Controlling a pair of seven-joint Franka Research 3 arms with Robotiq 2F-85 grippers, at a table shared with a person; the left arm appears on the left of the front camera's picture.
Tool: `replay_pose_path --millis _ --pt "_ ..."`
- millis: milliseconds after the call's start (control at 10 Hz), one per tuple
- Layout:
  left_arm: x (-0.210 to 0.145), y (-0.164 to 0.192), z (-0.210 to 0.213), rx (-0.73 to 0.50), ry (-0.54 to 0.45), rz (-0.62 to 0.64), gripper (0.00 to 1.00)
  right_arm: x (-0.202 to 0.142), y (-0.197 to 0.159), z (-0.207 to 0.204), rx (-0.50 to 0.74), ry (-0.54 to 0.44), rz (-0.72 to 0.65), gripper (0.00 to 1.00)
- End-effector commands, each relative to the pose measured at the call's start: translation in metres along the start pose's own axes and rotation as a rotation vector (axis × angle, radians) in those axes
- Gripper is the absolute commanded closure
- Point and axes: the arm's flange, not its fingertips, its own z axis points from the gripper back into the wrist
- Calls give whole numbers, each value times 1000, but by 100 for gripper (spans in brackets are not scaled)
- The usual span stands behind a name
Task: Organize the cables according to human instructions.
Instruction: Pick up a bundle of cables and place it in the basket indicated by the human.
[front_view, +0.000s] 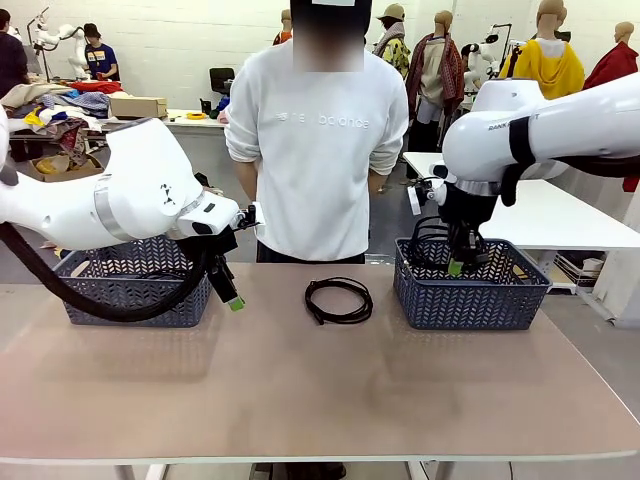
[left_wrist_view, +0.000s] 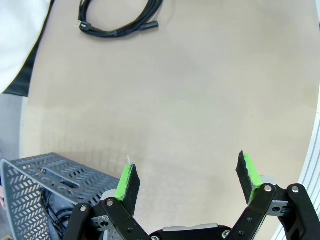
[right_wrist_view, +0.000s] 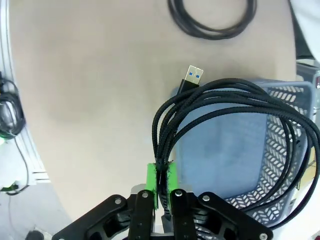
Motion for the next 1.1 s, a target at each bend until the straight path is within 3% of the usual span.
replay_pose_path --millis 0,100,800,900,1000 --pt "0 1 2 3 5 -2 0 0 -20 5 -19 -32 47 100" --pt "0 1 2 3 5 -2 0 0 0 0 0 0 0 100" --pt "0 1 2 3 5 -2 0 0 0 0 0 0 0 100" --pt "0 1 2 3 5 -2 0 2 -6 -2 5 1 17 90" --pt "0 1 2 3 5 -2 0 -4 -17 -7 -8 15 22 90"
